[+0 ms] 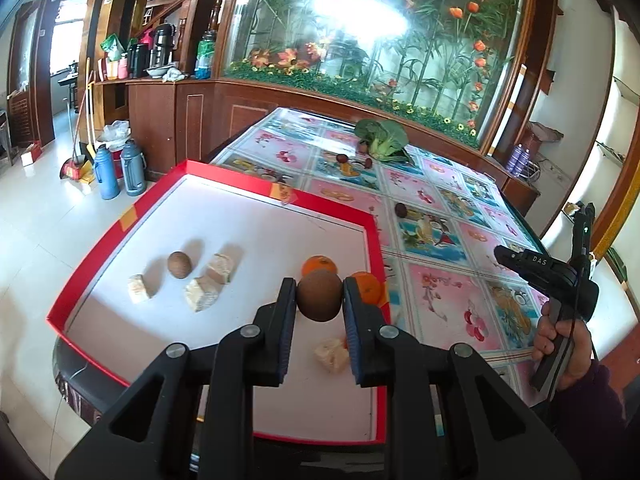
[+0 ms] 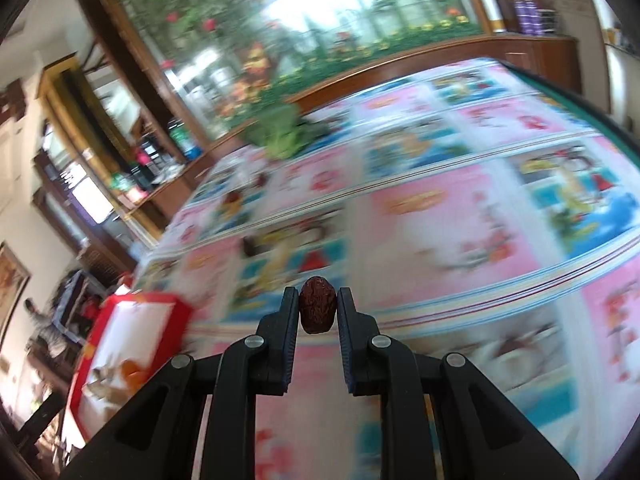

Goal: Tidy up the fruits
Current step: 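Carry the brown fruit and date over the red-rimmed tray and open both tools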

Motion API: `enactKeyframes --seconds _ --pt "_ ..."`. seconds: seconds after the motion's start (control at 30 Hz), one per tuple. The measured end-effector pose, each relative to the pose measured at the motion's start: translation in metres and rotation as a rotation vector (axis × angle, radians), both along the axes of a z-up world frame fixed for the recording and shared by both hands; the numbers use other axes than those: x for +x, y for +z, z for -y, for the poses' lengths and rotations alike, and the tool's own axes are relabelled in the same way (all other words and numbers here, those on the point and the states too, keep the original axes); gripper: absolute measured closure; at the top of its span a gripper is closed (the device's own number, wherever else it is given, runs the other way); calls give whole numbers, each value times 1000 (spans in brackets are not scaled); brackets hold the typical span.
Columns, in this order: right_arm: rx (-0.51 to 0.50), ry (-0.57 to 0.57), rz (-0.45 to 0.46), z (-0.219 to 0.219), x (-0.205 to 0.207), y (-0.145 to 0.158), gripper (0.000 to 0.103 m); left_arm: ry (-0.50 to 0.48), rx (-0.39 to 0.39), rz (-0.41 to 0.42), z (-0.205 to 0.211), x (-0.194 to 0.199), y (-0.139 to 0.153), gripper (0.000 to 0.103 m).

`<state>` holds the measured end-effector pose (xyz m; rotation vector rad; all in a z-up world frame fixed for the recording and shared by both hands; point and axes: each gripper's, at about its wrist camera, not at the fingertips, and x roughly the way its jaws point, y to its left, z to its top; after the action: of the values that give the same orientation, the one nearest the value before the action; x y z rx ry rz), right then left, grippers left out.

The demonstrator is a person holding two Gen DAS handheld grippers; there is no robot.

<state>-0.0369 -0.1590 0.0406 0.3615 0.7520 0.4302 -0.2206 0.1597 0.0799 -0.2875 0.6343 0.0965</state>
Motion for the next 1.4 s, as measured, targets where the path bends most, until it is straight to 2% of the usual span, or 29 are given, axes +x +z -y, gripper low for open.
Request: enactKeyframes --seconds 0.33,0.57,0.77,1.1,1.4 --pt "53 285 13 -98 -45 16 86 52 0 -15 -24 -9 -2 78" --pt "65 428 24 -146 -68 25 86 114 -10 -14 -49 -15 -4 78" --pt "10 492 74 -174 -88 20 86 134 -12 -32 -59 -15 -12 78" --pt "-1 525 28 -187 -92 2 86 149 -20 -75 -67 -9 -27 78" --pt "-18 543 42 -192 -97 0 86 210 -4 -98 -85 -2 -32 78"
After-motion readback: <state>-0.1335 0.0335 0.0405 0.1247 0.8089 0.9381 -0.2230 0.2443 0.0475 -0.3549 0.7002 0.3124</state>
